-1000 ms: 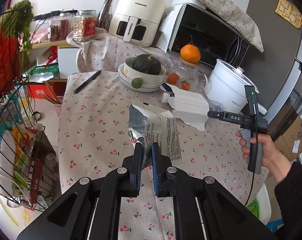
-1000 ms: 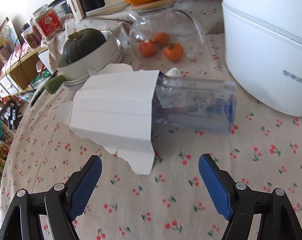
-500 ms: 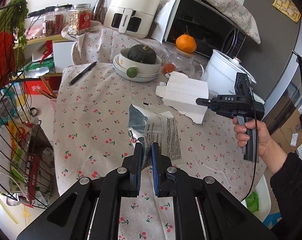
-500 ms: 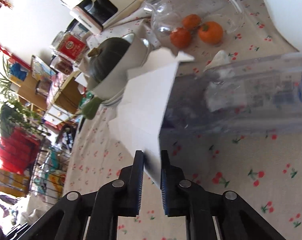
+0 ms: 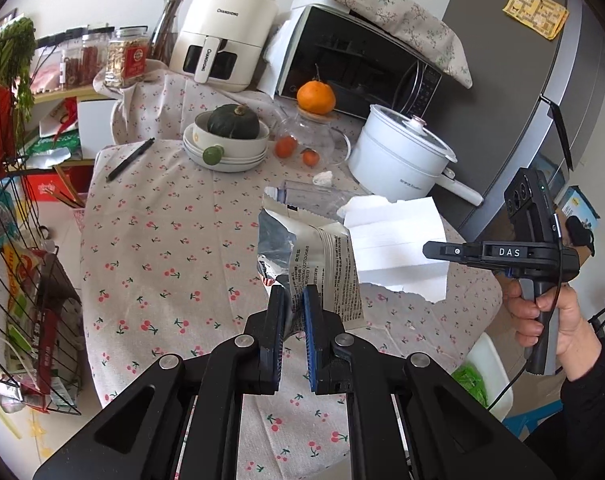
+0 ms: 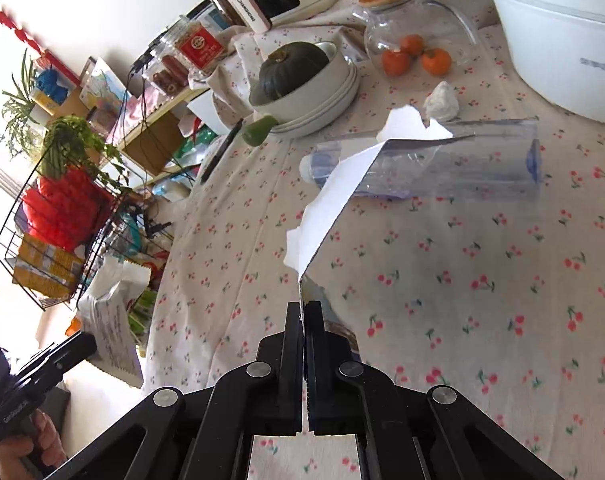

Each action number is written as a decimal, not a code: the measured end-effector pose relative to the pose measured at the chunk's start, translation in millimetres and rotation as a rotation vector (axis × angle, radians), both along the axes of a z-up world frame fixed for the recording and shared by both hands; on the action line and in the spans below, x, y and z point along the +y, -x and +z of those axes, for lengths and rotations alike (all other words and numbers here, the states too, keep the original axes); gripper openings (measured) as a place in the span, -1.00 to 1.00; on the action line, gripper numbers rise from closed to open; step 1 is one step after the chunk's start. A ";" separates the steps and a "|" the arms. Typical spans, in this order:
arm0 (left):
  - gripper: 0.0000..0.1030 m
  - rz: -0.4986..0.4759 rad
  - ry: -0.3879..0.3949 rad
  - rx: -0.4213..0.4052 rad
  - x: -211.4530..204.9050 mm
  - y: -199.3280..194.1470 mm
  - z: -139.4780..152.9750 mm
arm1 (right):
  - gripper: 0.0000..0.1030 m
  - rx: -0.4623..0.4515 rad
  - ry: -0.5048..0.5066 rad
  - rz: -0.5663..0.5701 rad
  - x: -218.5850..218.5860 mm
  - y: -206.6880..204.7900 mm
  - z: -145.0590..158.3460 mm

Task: Collect trash
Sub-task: 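Carry the white carton over the white bin and open the right tool while the left tool carries the sachet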

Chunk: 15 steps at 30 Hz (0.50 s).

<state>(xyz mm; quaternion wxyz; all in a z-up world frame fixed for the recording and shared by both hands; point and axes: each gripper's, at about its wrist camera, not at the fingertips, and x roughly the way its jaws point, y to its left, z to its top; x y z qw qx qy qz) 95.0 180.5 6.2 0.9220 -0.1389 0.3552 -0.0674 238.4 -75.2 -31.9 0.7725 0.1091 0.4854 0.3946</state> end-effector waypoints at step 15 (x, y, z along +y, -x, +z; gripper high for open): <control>-0.82 -0.216 0.002 0.000 -87.8 28.0 4.1 | -1.00 0.036 0.079 -0.188 -118.7 101.0 23.8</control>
